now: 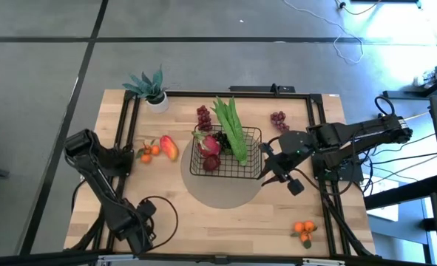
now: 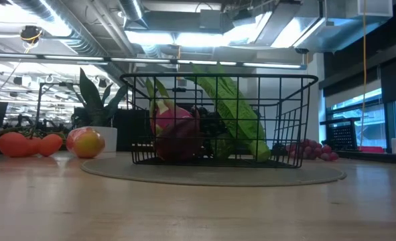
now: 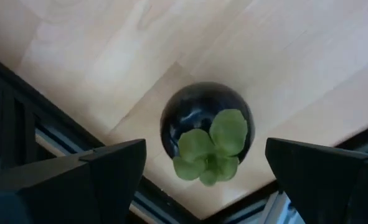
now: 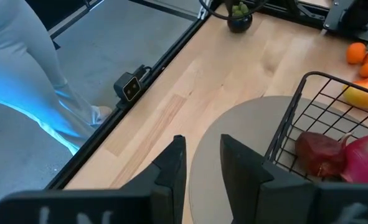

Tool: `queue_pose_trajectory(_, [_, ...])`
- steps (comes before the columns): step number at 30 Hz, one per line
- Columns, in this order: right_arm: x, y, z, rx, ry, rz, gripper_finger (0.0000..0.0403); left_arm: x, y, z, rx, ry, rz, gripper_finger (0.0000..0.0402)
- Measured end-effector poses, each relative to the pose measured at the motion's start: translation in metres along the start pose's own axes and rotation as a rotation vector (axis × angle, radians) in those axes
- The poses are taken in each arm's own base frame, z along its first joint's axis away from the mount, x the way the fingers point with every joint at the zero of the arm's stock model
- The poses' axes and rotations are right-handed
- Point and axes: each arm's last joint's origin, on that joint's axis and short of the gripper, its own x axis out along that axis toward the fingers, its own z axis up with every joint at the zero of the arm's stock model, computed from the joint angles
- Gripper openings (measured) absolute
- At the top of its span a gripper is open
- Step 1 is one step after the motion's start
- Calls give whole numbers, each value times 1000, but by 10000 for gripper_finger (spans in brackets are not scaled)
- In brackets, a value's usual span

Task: Build produce basket
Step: Put the violet mangosteen into the black wire basket

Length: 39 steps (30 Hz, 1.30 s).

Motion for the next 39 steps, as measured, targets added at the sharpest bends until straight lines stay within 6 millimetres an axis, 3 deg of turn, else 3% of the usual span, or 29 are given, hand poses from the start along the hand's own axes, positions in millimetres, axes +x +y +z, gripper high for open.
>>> queue_pose_trajectory(14, [0,0,0,1,1,0,84,25,1,-1,-38,10,-32,318])
queue_pose_trajectory(39, [0,0,0,2,2,-2,84,27,6,-18,24,1,-37,318])
